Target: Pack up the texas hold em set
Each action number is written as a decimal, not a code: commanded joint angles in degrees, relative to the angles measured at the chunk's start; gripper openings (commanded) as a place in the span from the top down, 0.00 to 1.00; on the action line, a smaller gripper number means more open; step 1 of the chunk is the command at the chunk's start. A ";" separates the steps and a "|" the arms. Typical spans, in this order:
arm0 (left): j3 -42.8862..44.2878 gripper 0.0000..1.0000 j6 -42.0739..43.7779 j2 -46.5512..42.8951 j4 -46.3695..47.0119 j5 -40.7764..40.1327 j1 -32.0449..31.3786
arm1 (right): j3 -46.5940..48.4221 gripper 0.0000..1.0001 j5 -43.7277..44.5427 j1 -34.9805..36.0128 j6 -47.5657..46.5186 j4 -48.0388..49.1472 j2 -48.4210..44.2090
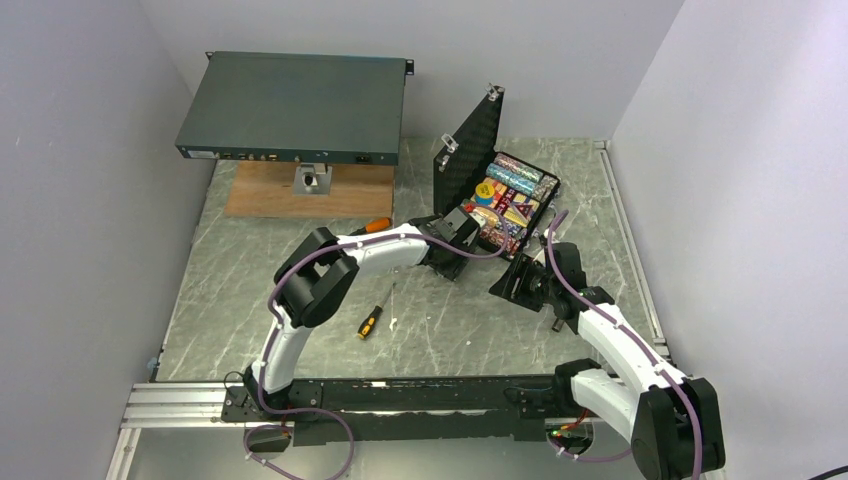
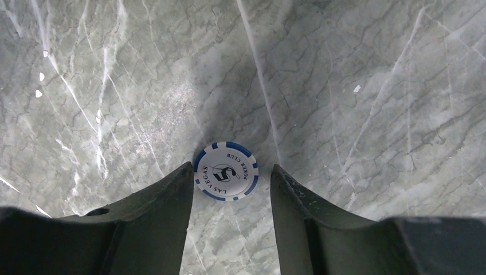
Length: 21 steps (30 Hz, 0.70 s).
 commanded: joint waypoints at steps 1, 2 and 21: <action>1.07 0.46 0.77 1.67 -1.30 -0.19 -0.01 | 1.06 0.41 0.48 -0.30 -0.73 0.78 -0.60; 0.85 0.47 0.61 1.66 -1.36 -0.02 0.00 | 1.13 0.41 0.51 -0.30 -0.69 0.73 -0.59; -0.60 0.70 0.89 -0.35 -2.15 0.75 0.48 | 0.58 0.41 0.12 -0.29 -0.49 1.01 -0.74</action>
